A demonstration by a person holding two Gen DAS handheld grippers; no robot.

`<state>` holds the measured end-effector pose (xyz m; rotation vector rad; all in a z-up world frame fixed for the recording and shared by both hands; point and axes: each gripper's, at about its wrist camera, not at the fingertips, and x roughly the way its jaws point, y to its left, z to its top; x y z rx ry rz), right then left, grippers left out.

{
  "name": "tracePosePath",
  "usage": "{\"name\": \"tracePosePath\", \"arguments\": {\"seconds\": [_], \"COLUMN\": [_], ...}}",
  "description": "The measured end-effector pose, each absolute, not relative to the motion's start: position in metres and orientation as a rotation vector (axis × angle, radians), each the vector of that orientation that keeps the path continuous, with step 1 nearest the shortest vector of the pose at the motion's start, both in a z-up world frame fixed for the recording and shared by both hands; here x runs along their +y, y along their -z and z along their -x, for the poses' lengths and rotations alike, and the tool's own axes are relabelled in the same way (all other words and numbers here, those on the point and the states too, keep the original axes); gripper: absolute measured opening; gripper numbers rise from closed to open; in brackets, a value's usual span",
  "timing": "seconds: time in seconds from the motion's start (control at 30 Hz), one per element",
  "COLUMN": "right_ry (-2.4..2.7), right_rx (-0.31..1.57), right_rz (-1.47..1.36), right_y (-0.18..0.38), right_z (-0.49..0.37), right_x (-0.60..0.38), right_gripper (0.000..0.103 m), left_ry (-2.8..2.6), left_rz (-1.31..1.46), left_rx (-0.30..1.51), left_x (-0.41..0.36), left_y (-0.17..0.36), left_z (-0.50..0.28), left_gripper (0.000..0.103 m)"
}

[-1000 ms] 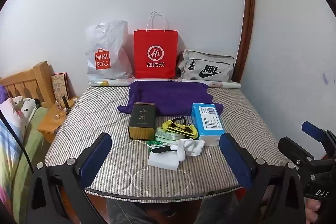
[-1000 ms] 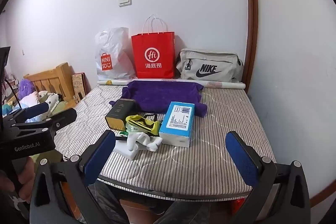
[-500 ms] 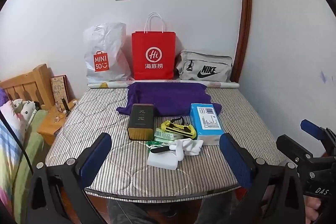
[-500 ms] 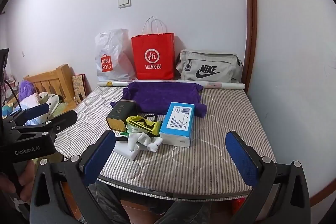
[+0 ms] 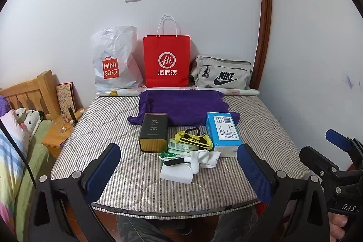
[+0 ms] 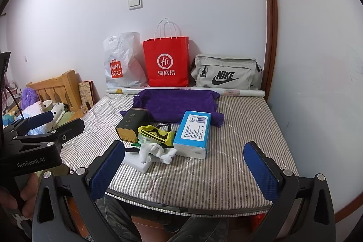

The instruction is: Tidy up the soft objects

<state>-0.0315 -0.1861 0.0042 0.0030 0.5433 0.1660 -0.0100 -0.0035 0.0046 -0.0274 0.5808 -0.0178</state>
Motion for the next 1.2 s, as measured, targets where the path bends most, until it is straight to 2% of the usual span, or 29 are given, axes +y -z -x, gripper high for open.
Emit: {"name": "tracePosePath", "arguments": {"seconds": [1.2], "right_ry": [-0.169], "right_rx": [0.534], "right_rz": [-0.007], "right_y": [-0.0122], "right_z": [0.0370], "right_x": [-0.1854], "right_gripper": [0.103], "left_ry": [0.016], "left_rz": [0.022], "left_rx": [0.580], "left_x": [-0.0033], "left_y": [-0.0063], "left_z": [0.0138], "left_gripper": [0.103]}}
